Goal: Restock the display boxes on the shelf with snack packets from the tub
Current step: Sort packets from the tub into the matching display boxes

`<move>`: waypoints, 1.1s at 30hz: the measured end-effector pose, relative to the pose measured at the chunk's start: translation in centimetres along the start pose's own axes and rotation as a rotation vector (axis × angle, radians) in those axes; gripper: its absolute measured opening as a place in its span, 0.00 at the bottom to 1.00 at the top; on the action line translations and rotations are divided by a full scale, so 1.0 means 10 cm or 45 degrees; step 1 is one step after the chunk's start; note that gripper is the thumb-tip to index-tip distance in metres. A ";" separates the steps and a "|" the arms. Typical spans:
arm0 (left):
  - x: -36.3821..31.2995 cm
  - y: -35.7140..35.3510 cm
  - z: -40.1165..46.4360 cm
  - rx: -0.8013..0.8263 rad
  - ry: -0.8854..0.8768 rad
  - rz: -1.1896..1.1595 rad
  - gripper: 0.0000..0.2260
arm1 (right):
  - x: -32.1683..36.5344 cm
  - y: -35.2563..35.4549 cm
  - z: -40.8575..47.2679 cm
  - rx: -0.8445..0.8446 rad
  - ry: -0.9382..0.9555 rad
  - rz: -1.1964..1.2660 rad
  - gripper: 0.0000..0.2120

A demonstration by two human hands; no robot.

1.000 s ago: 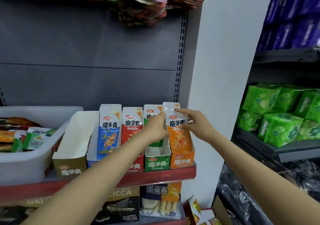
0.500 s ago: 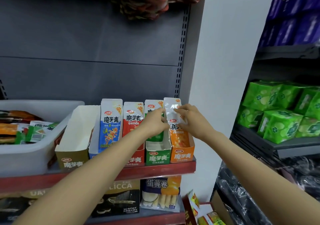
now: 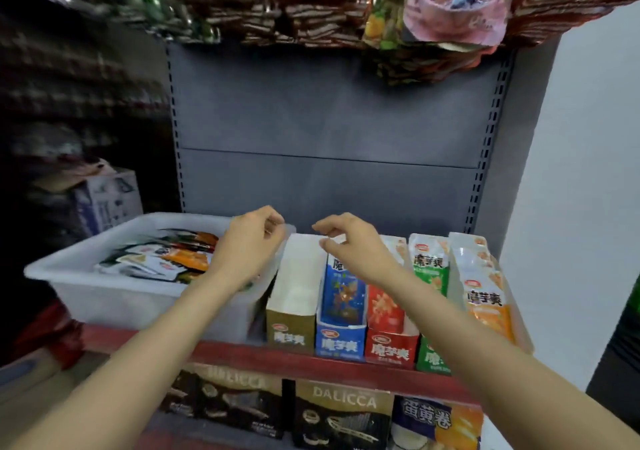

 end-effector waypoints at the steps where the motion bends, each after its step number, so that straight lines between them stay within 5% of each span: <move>1: 0.22 0.08 0.03 0.018 0.042 0.057 0.05 | 0.09 -0.17 0.10 0.028 0.003 0.035 0.14; 7: 1.36 0.23 0.13 0.358 0.223 0.420 0.13 | 0.44 -1.24 0.64 0.368 -0.123 -0.062 0.20; 11: 1.53 0.20 0.10 0.614 0.161 0.560 0.06 | 0.55 -1.71 0.76 0.625 -0.233 -0.319 0.19; 15: 1.60 0.20 0.15 0.648 0.107 0.629 0.17 | 0.54 -1.93 0.79 0.748 -0.288 -0.471 0.17; 18: 1.64 0.19 0.15 0.659 0.116 0.597 0.21 | 0.58 -1.91 0.83 0.656 -0.261 -0.435 0.08; 22: 1.64 0.22 0.13 0.602 0.126 0.556 0.20 | 0.69 -1.77 0.83 0.445 -0.181 -0.378 0.10; 28: 1.53 0.41 0.09 0.328 0.239 0.163 0.13 | 0.59 -1.20 0.83 0.049 -0.247 0.457 0.13; 33: 1.23 0.38 0.06 0.256 0.311 -0.185 0.33 | 0.52 -0.64 0.66 -0.162 -0.158 0.864 0.12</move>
Point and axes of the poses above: each hand's wrist, its own z-axis towards the middle knuckle, its own y-axis out of the back of the hand, x = y × z, the point moved 8 cm from there along z, towards the middle knuckle, and after that the axes turned 6 degrees about z, right-handed, at the moved point
